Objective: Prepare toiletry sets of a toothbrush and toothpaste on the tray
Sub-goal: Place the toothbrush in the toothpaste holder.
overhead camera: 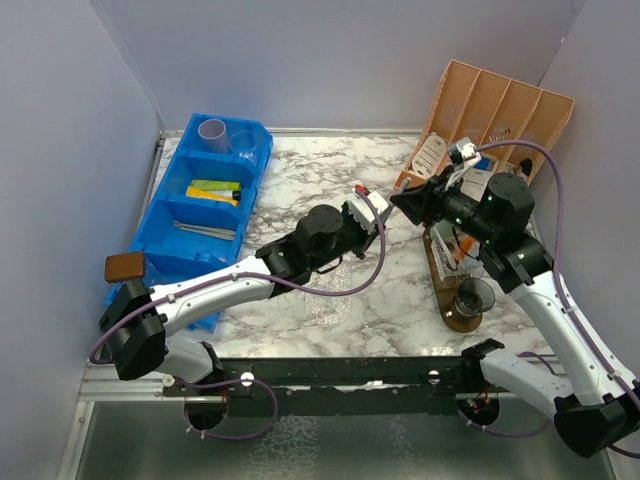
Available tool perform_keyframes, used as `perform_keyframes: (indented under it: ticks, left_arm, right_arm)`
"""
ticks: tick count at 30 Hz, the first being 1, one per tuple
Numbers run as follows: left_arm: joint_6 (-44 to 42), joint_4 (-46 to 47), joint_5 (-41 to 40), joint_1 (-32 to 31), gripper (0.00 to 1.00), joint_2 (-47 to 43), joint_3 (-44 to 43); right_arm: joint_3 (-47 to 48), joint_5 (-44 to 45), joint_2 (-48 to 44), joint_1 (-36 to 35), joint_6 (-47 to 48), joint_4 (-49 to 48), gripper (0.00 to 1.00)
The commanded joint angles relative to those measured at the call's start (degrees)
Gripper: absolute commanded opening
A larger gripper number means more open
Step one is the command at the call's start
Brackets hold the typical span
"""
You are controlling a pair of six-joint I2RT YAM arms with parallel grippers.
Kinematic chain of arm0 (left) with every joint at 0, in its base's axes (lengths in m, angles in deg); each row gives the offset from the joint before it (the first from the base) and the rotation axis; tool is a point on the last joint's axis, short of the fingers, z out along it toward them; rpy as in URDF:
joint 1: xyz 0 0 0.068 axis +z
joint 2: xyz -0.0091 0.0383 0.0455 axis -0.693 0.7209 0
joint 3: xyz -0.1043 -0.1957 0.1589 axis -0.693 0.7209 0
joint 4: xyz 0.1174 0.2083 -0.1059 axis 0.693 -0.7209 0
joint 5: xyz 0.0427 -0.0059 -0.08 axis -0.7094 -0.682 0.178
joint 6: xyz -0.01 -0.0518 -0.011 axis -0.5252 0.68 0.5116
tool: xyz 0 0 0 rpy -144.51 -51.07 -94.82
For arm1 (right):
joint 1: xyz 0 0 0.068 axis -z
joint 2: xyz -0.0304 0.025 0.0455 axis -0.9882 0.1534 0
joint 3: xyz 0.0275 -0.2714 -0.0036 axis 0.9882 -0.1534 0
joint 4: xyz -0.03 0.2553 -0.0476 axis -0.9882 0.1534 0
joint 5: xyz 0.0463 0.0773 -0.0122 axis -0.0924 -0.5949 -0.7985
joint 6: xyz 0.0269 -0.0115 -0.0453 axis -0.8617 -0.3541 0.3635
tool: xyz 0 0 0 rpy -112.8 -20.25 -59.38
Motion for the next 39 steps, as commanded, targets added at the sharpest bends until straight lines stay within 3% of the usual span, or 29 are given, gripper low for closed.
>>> perform_keyframes:
  ticks: [1,7,13,16,17,21,24,28,33,39]
  left_arm:
    - [-0.94,2.23,-1.49,-0.38,0.0,-0.19,0.48]
    - [-1.45,2.12,-1.4,-0.38,0.0,-0.55,0.53]
    - [-1.56,2.01,-1.46,-0.69,0.0,-0.61,0.44]
    - [-1.46,1.55,-1.79,-0.78,0.0,-0.65,0.04]
    - [-1.3,1.04,-2.07,-0.76,0.05,-0.51,-0.3]
    - [-1.41,0.38,-2.04,-0.74,0.52,-1.54,0.12]
    - [-1.53,1.17,-3.12,-0.73,0.69,-2.97,1.34]
    - [-1.27,1.3,-4.35,-0.27,0.77,-4.65,1.87]
    - [-0.92,1.73,-5.59,0.86,0.82,-6.66,2.42]
    - [-0.69,1.98,-7.75,1.68,0.84,-8.05,2.95]
  right_arm:
    - [-0.95,-1.66,-1.04,0.13,0.64,-1.98,0.27]
    - [-1.91,-1.98,-1.11,0.19,0.24,-4.43,0.22]
    - [-1.23,-2.31,0.01,0.15,0.86,-4.23,0.04]
    - [-1.0,-2.16,-0.24,0.18,2.11,-3.27,0.01]
    - [-0.82,-1.82,-0.47,0.16,2.83,-2.49,0.01]
    - [-0.34,2.39,-2.89,0.15,7.19,2.05,0.01]
    - [-1.18,8.31,-6.35,0.18,11.29,4.81,0.01]
    - [-4.44,12.99,-13.2,0.13,19.81,6.51,0.01]
    - [-10.04,12.47,-24.06,0.17,35.31,9.14,0.01]
    - [-12.36,11.62,-30.83,0.2,41.89,14.83,0.01]
